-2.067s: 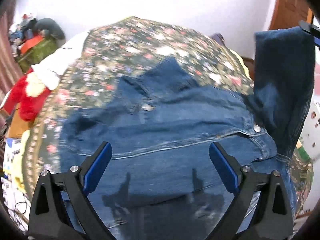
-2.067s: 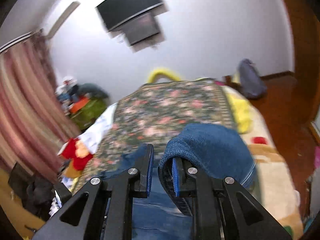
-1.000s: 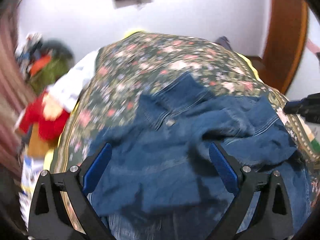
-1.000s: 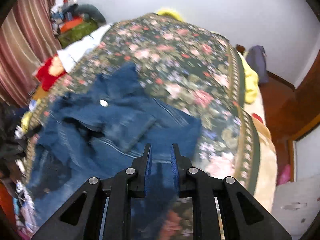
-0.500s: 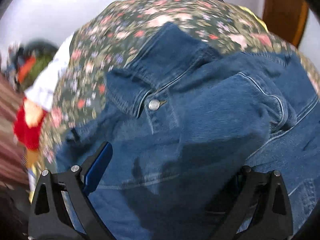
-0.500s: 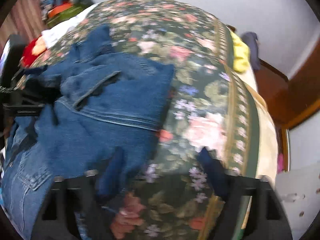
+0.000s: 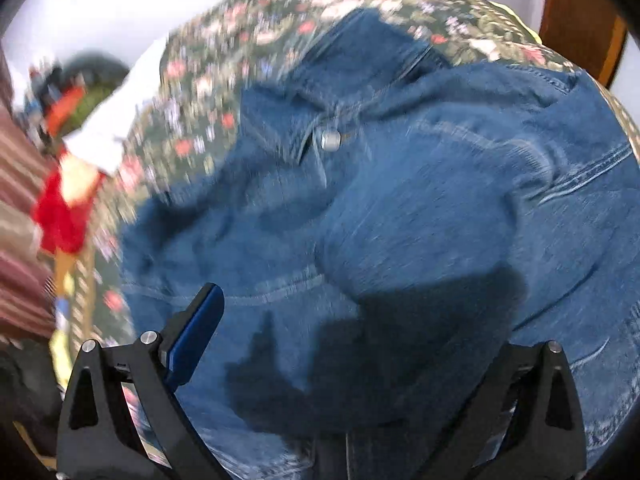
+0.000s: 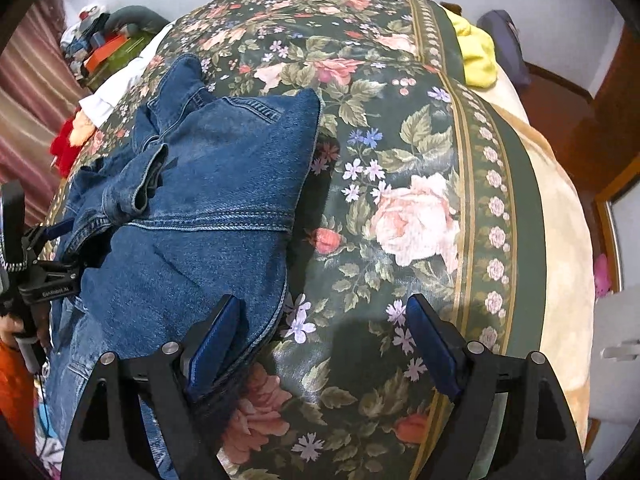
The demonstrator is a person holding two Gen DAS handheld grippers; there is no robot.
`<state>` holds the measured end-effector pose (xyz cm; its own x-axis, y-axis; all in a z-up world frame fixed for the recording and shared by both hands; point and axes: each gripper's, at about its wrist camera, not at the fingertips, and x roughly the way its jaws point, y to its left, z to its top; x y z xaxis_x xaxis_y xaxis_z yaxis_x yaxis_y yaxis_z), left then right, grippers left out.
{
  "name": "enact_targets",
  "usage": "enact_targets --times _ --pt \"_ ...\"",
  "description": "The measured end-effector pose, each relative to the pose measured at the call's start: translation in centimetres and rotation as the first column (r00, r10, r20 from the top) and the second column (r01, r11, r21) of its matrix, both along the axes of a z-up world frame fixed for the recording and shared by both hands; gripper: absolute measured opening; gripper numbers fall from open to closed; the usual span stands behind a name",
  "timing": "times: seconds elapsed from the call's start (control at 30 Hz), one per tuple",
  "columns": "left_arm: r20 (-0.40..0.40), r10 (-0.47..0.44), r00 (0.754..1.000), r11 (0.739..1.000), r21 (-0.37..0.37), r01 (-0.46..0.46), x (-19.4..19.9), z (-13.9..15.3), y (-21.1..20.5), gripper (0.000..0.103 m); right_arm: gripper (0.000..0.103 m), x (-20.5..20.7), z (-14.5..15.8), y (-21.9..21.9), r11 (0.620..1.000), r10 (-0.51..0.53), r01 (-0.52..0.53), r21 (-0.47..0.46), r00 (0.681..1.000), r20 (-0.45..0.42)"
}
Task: Fold large clothes
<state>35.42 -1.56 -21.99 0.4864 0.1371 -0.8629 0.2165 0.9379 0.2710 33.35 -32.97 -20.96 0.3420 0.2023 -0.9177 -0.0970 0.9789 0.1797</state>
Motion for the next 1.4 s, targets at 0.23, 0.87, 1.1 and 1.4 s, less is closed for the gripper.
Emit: enact_targets --times 0.23,0.87,1.1,1.4 --pt "0.059 -0.183 0.981 0.972 0.158 0.172 2.3 0.2 -6.3 0.100 0.083 -0.5 0.7 0.1 1.000 -0.012 0.012 0.006 1.000 -0.008" --pt "0.210 0.103 0.972 0.961 -0.273 -0.043 3.2 9.9 5.4 0.015 0.084 -0.3 1.2 1.4 1.000 0.007 -0.007 0.016 1.000 -0.017" --pt "0.016 0.168 0.986 0.920 -0.361 -0.151 1.5 4.0 12.7 0.028 0.084 -0.4 0.7 1.9 1.000 0.005 -0.004 0.017 1.000 -0.023" --pt "-0.083 0.186 0.979 0.926 -0.318 -0.203 -1.8 -3.1 14.5 0.057 0.085 -0.7 0.9 2.7 1.000 -0.005 0.004 -0.028 1.000 -0.025"
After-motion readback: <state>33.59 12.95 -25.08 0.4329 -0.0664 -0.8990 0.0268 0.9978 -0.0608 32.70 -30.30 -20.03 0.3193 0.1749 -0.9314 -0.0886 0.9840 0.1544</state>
